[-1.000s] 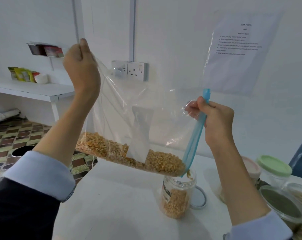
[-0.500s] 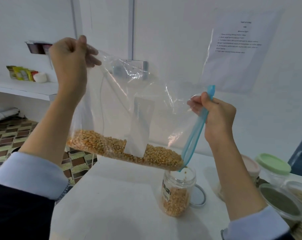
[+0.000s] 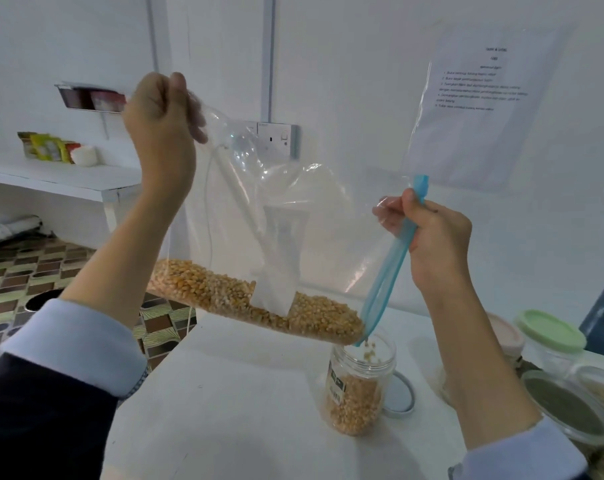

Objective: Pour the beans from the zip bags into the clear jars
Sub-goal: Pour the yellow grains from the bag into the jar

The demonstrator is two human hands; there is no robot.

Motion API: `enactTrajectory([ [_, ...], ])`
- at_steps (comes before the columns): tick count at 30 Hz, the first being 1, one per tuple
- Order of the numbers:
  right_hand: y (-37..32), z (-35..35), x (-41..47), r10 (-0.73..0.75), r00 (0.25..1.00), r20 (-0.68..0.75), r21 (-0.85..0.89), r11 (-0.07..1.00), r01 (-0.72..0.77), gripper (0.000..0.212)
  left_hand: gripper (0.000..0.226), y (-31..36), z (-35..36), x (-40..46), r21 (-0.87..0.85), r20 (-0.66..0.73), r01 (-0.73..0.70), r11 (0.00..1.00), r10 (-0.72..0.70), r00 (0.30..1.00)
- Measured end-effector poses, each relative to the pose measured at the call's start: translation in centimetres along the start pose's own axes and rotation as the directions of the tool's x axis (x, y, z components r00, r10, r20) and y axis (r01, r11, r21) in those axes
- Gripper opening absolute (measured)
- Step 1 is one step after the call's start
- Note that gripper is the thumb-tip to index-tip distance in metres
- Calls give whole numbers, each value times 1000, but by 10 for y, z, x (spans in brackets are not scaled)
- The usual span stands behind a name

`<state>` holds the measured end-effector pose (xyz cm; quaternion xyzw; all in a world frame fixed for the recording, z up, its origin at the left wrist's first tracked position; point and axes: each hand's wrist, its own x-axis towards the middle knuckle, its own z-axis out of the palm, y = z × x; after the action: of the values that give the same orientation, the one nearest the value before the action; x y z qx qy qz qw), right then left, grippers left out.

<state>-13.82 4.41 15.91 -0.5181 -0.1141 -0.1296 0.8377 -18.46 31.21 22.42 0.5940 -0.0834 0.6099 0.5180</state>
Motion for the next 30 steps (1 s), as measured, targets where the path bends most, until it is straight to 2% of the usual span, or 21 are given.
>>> enactTrajectory([
  [6, 1, 3, -1, -8, 1000, -18, 36, 999, 8, 23, 33, -5, 15, -1, 123, -70, -50, 991, 59, 996],
  [10, -3, 2, -2, 13, 999, 49, -29, 1000, -11, 22, 35, -10, 21, -3, 126, -78, -41, 991, 52, 996],
  [13, -4, -2, -1, 0, 1000, -4, -14, 1000, 0, 22, 36, -14, 20, -2, 114, -90, -36, 993, 46, 995],
  [16, -4, -2, -1, 17, 999, 35, -23, 1000, -16, 21, 37, -16, 18, 1, 93, -101, -29, 995, 39, 994],
  [19, -1, -3, 1, -7, 1000, -21, -1, 1000, 7, 22, 37, -16, 18, 3, 84, -119, -31, 996, 41, 992],
  [22, -2, -1, 1, 25, 999, 24, -44, 999, -24, 22, 37, -15, 19, 5, 84, -116, -45, 995, 55, 992],
  [25, -2, -1, 1, 3, 1000, -15, -10, 1000, -3, 27, 38, -14, 18, 4, 85, -122, -61, 994, 72, 990],
  [28, -2, 2, -1, 16, 1000, 27, -40, 999, -15, 22, 37, -13, 16, 3, 76, -107, -85, 993, 93, 990],
  [30, -1, 1, 1, 13, 1000, -11, -29, 999, -13, 23, 37, -13, 16, 3, 79, -106, -89, 993, 97, 990],
])
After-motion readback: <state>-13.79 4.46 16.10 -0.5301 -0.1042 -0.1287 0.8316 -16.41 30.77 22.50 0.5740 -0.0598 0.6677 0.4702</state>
